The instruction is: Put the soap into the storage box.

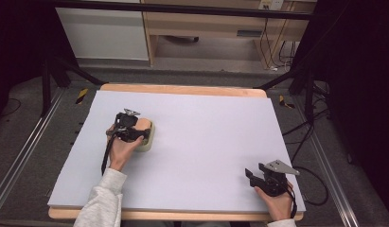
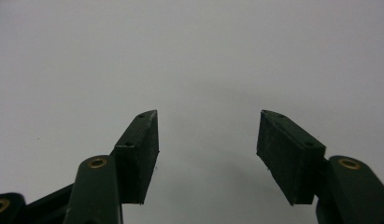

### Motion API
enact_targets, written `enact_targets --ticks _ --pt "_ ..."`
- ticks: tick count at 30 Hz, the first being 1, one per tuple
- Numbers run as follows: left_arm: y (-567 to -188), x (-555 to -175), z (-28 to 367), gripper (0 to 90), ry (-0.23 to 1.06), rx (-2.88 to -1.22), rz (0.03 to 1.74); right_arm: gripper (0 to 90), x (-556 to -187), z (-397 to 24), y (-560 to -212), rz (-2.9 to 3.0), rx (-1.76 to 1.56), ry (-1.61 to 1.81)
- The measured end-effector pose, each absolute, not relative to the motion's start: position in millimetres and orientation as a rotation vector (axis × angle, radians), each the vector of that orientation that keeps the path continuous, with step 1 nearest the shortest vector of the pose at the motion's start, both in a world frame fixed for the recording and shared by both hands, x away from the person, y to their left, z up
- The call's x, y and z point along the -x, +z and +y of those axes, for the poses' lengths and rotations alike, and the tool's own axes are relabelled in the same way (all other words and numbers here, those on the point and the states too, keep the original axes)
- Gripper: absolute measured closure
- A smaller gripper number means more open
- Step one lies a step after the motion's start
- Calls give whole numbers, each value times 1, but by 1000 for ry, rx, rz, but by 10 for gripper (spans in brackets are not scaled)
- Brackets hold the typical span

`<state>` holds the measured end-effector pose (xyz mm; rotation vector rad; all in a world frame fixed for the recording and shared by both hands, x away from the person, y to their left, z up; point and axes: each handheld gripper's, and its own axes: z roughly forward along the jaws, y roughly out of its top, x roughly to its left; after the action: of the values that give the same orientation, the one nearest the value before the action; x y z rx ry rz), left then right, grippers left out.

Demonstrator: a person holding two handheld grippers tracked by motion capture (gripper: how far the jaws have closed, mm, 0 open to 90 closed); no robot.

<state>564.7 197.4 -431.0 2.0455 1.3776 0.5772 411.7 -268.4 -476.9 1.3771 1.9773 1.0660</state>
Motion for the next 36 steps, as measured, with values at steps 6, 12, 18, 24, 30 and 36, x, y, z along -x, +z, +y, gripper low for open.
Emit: enact_targets --ticks 6,12,18,24,30,36 --pt "-435 -566 197 319 577 -2050 1382 388 -412 -268 -477 1977 -1377 1066" --pt "-440 -568 199 319 569 -2050 1399 388 -412 -268 -477 1978 -1379 1065" --pt "-442 -569 199 319 563 -2049 1399 389 -412 -268 -477 1978 -1378 1065" --pt "-447 -570 199 318 551 -2050 1408 388 -411 -268 -477 1981 -1383 1068" --pt "-448 -570 200 318 548 -2042 1405 387 -412 -269 -477 1978 -1374 1064" --pt "-449 -570 201 315 544 -2031 1402 385 -411 -268 -477 1980 -1380 1067"
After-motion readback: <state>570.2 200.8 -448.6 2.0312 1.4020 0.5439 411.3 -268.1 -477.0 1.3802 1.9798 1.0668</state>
